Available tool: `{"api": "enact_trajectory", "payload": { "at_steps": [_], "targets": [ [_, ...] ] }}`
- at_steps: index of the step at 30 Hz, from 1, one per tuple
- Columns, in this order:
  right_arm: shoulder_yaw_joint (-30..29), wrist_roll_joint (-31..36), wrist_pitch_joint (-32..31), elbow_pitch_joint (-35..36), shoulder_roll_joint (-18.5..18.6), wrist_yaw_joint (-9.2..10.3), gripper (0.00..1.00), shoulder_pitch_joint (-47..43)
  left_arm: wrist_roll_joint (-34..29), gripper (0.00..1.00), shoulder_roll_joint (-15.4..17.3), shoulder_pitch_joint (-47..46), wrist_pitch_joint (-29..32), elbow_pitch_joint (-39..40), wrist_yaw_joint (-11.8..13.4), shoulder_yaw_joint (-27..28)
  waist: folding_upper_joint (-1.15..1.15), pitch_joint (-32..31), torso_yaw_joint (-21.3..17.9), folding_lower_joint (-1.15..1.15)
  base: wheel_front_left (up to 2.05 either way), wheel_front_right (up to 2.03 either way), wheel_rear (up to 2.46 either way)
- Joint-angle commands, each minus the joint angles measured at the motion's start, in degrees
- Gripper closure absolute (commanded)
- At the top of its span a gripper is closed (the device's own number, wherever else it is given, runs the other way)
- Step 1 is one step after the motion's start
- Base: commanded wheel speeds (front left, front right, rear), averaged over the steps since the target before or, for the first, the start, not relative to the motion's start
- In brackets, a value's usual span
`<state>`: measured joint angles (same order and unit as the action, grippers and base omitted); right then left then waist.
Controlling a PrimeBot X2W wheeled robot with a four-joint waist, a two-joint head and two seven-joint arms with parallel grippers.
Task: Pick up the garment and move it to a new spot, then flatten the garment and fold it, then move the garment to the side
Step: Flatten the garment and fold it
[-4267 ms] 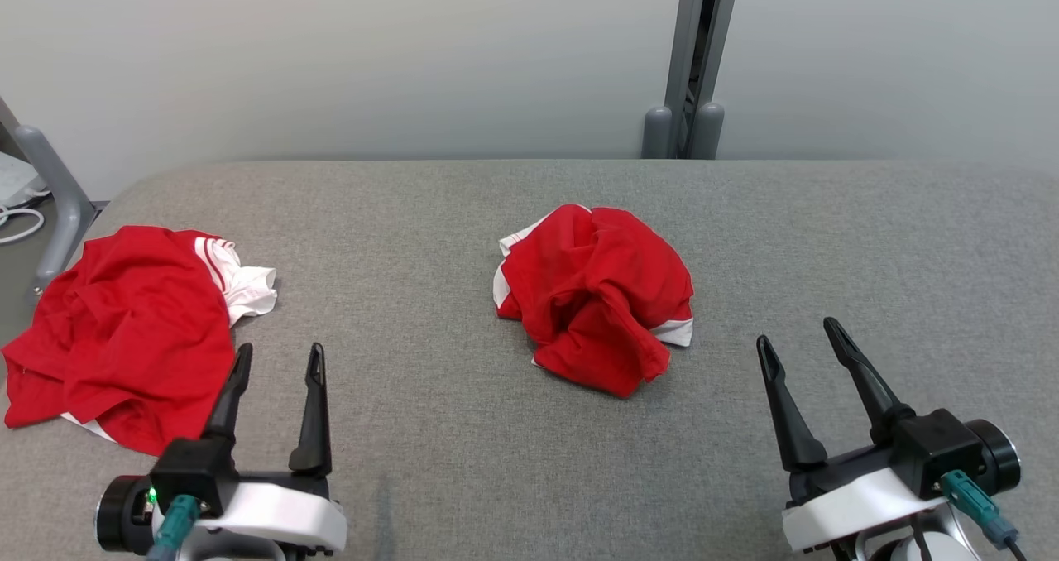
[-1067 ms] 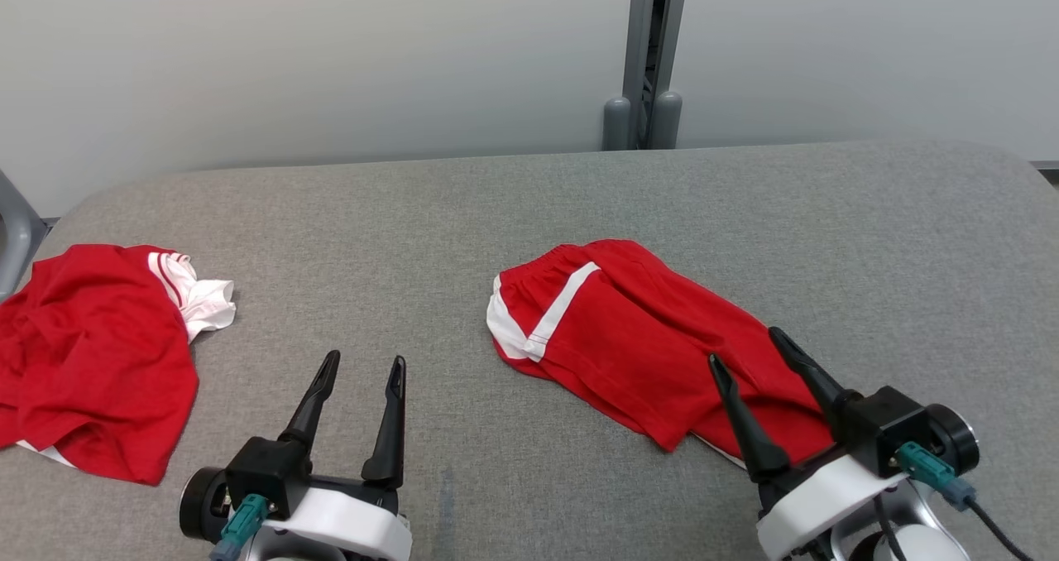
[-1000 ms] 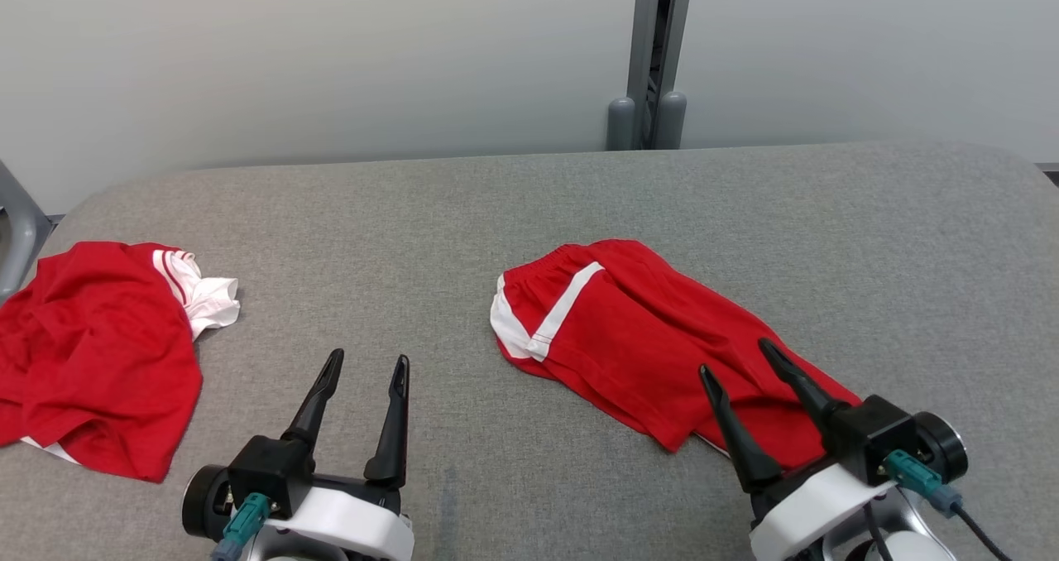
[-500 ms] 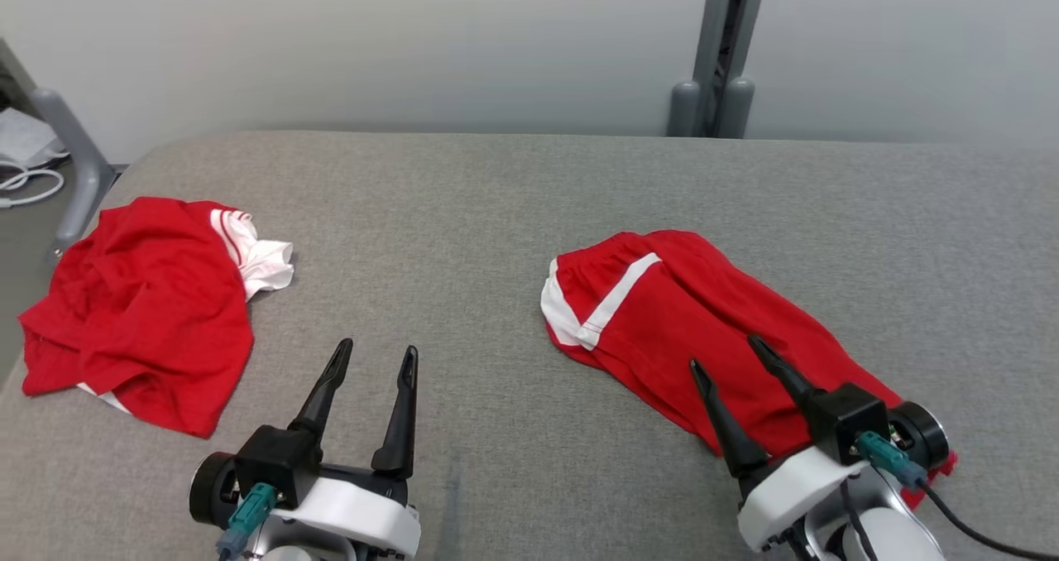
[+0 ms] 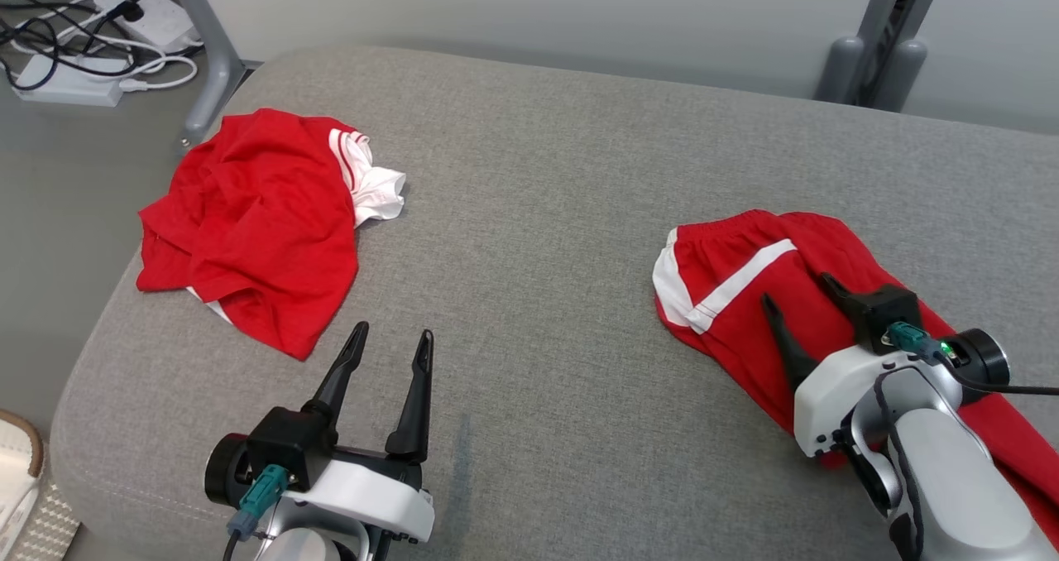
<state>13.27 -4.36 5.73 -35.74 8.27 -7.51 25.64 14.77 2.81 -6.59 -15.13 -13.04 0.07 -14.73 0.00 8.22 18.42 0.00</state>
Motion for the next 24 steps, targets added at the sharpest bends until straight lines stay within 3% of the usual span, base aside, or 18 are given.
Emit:
{"api": "enact_trajectory", "payload": {
  "at_steps": [1, 2, 3, 4, 9, 14, 20, 24],
  "targets": [
    [0.5, -0.2, -0.3, -1.7, 0.3, 0.04, 0.00, 0.8, 0.5, 0.00, 0.2, -1.4, -0.1, 0.0, 0.2, -0.1, 0.00, 1.0, 1.4, 0.00, 0.00, 0.00, 0.00],
    [1.2, -0.8, -0.4, -2.7, 0.2, 0.03, 0.00, 1.3, 0.6, 0.00, 0.2, -1.4, -0.1, 0.0, 0.3, -0.2, 0.00, 1.0, 1.6, 0.00, 0.00, 0.00, 0.00],
    [1.5, -1.5, -0.5, -3.8, 0.3, 0.04, 0.33, 1.8, 0.7, 0.00, 0.2, -1.3, 0.0, 0.0, 0.4, -0.3, 0.00, 1.0, 1.8, 0.00, 0.00, 0.00, 0.00],
    [1.8, -1.8, -0.1, -4.4, 0.5, 0.04, 1.00, 2.3, 0.8, 0.00, 0.2, -1.3, 0.0, -0.1, 0.4, -0.4, 0.00, 1.0, 1.9, 0.00, 0.00, 0.00, 0.00],
    [4.1, -4.0, 1.8, -7.1, 0.3, 0.04, 1.00, 3.1, 0.7, 0.00, 0.2, -0.9, 0.0, -0.1, 0.9, -0.5, 0.00, 0.3, 1.3, 0.00, 0.00, 0.00, 0.00],
    [11.5, -8.5, 3.9, -5.8, -0.7, 0.04, 1.00, 1.8, 0.1, 0.00, 0.2, -0.6, -0.1, -0.3, 1.0, 0.1, 0.00, -1.2, -0.5, 0.00, 0.00, 0.00, 0.00],
    [24.5, -17.2, 3.1, 2.1, 2.0, 0.04, 1.00, -2.1, -0.5, 0.00, 0.2, 0.7, -0.1, -0.6, 0.8, 0.9, 0.00, -4.3, -3.9, 0.00, 0.00, 0.00, 0.00],
    [32.3, -24.4, 0.4, 11.0, 6.3, 0.04, 1.00, -5.0, -0.6, 0.00, 0.2, 1.6, 0.0, -0.7, 1.0, 1.0, 0.00, -6.1, -6.0, 0.00, 0.00, 0.00, 0.00]
  ]
}}
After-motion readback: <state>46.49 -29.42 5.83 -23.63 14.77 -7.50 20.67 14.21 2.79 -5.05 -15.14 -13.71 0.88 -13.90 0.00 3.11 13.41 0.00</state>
